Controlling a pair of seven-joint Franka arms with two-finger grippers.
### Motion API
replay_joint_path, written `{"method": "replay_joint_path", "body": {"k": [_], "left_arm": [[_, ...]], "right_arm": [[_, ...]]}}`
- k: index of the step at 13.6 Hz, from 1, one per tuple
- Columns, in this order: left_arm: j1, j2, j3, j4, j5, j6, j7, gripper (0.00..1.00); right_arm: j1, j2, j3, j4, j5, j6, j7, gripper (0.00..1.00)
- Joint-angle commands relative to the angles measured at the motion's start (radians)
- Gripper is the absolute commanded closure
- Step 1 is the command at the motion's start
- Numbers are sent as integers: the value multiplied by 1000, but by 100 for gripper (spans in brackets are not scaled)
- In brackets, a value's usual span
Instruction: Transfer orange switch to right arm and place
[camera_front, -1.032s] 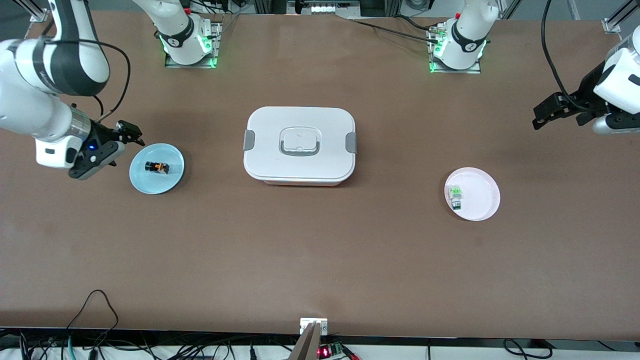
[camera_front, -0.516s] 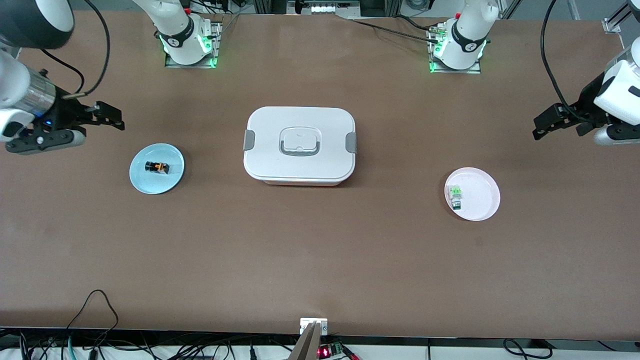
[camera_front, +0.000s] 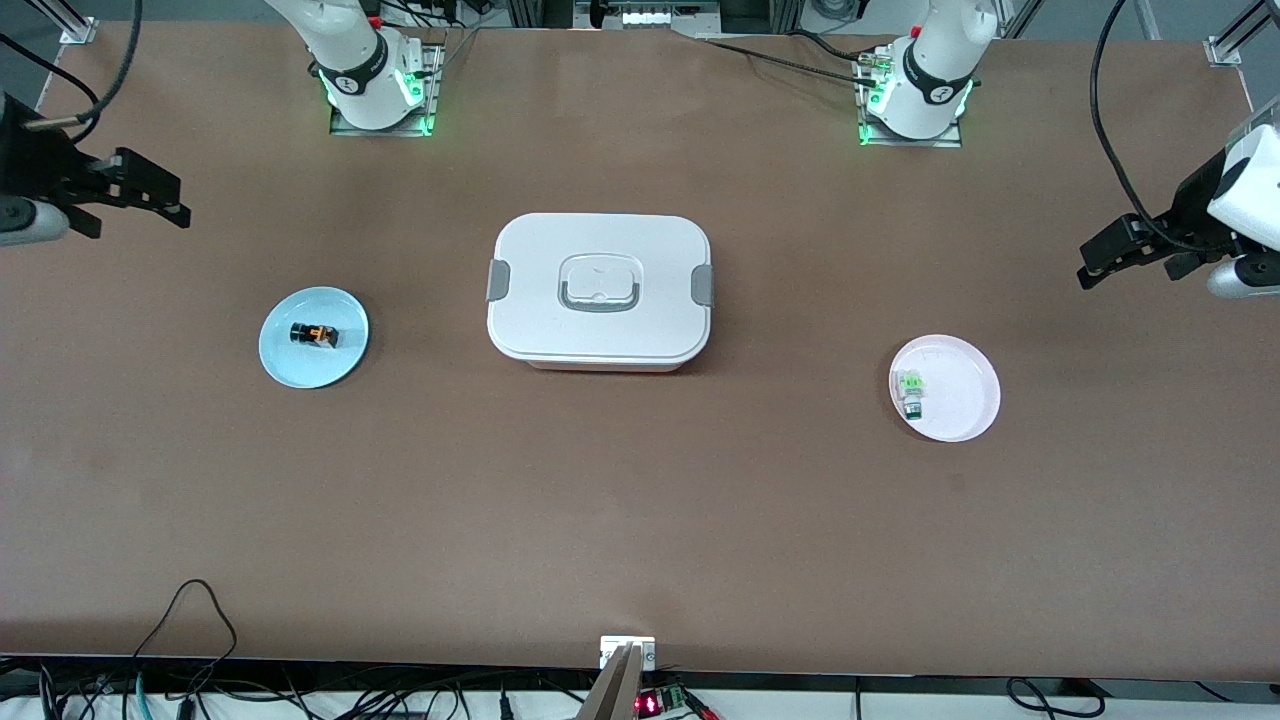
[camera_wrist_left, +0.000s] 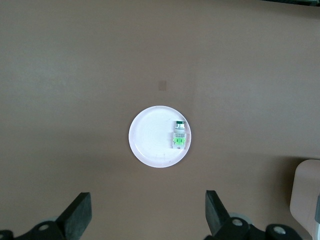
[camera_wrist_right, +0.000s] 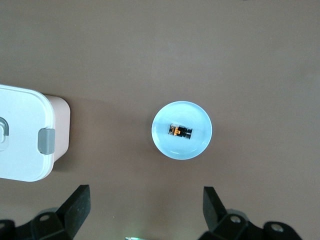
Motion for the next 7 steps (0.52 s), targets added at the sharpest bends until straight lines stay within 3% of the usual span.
{"method": "replay_joint_path", "body": {"k": [1,3,7], "left_arm": [[-6,43,-9,84,21,-8,8,0],[-9,43,-12,91,24,-14,8,0],[-6,45,-12,95,18,-10,9,0]], "right_arm": [[-1,12,5,63,-16,-38,43,0],[0,11,17,63,-28,-68,210,0],[8,-30,33,-7,-44,-13,219,0]]}}
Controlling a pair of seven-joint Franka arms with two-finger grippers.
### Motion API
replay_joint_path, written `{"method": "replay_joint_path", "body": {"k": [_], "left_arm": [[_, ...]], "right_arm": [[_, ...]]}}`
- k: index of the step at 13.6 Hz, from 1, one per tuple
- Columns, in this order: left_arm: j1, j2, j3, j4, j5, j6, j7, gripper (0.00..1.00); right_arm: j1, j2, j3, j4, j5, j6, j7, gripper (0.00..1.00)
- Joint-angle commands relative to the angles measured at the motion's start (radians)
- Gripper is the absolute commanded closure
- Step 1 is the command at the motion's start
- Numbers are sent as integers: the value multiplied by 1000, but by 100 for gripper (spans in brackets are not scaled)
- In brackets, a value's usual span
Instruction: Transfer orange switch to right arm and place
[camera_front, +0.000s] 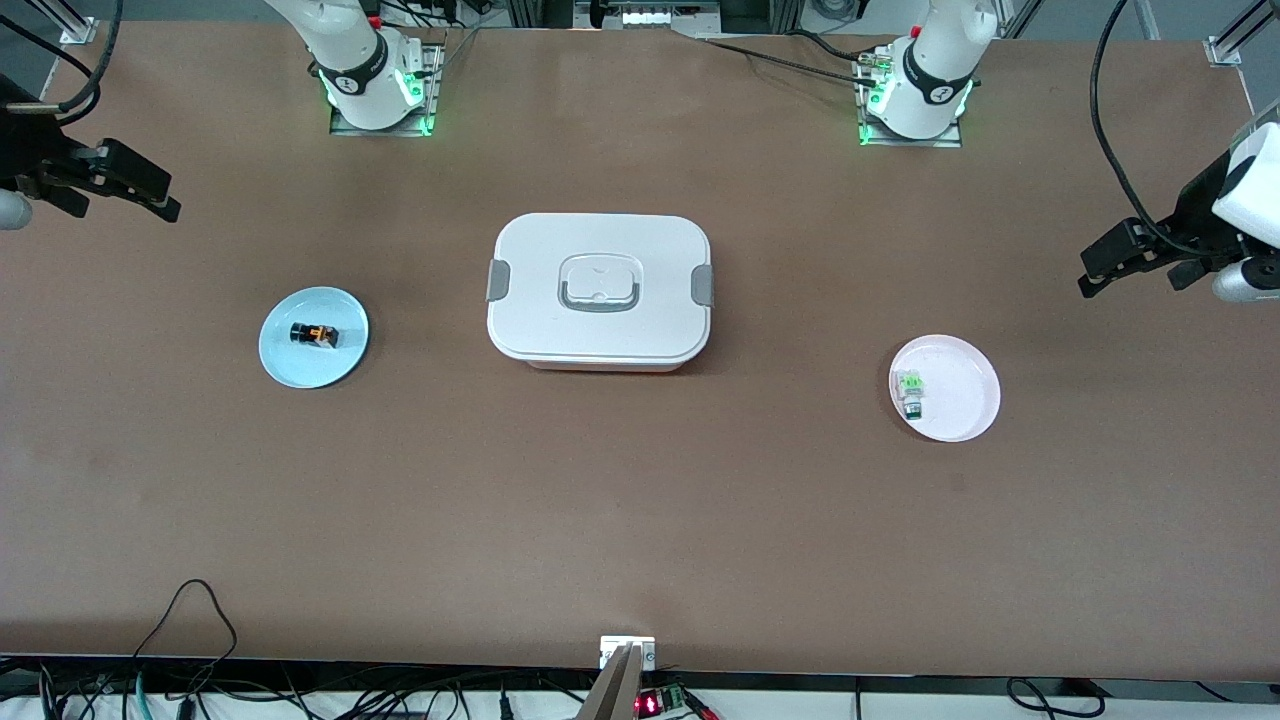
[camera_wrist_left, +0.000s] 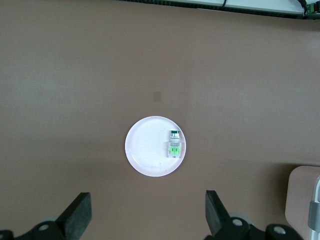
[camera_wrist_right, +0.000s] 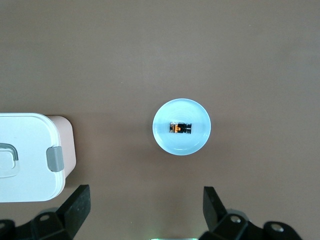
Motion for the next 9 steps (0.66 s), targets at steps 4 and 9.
{"method": "replay_joint_path", "body": {"k": [4,9], "left_arm": [[-7,19,-4,40,18,-13,9,0],[-5,19,-4,40,16,-15,7,0]], "right_arm": [[129,-21,-104,-28,-11,22,9,0],[128,-5,-110,0,-16,16,-3,0]]}}
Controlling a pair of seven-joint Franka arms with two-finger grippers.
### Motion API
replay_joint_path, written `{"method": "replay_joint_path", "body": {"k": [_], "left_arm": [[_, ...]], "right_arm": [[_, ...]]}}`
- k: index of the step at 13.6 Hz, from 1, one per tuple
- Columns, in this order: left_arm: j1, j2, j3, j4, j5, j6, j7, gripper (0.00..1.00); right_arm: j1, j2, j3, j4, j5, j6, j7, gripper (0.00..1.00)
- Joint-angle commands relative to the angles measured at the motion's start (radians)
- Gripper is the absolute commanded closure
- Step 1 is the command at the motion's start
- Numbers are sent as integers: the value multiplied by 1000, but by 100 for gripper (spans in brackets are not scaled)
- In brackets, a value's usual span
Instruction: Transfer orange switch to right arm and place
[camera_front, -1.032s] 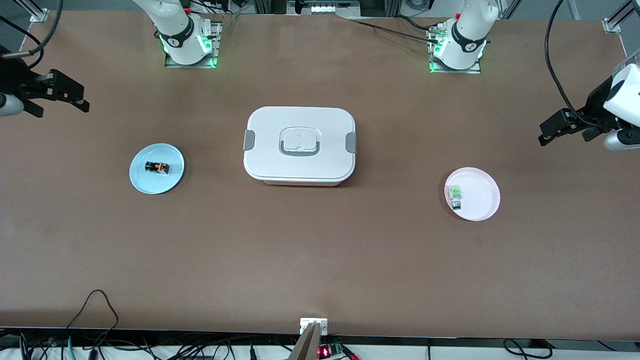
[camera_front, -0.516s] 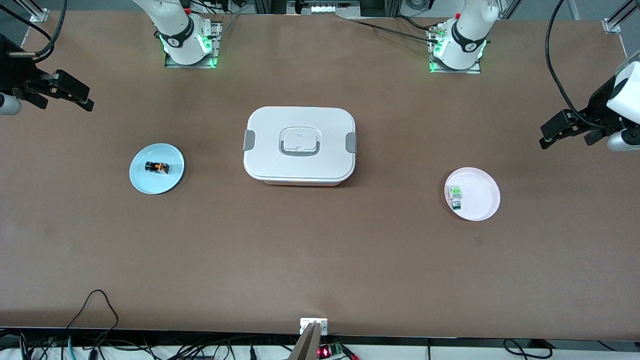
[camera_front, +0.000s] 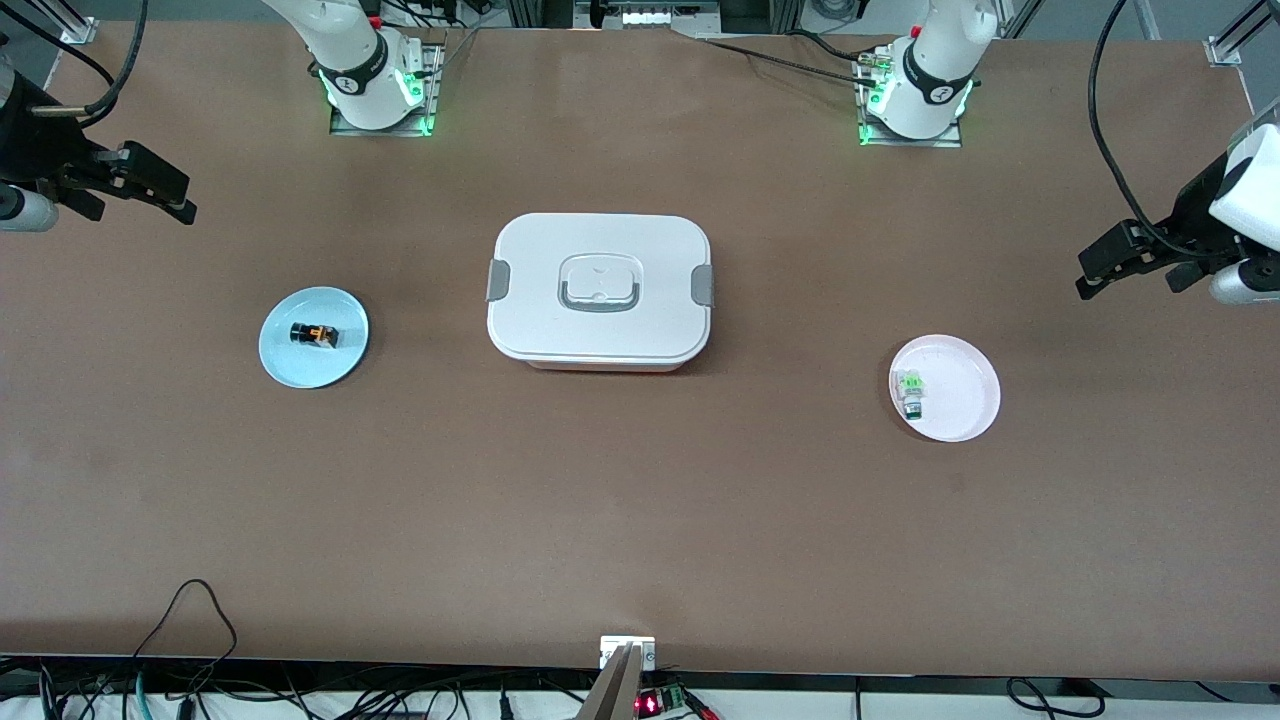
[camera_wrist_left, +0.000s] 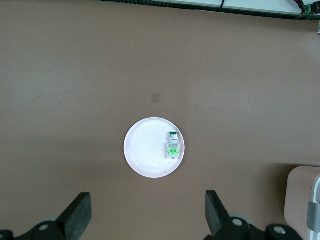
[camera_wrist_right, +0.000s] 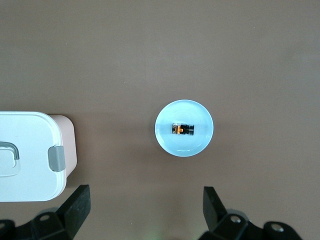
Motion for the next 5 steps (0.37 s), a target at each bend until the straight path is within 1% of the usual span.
{"method": "replay_joint_path", "body": {"k": [1,5], "left_arm": [[-1,13,-2,31,16,-19,7,0],[5,13,0,29,26,-29,9,0]], "right_arm": [[15,-3,-13,9,-14,4,1,0],[15,-3,-14,9,-17,-2,1,0]]}}
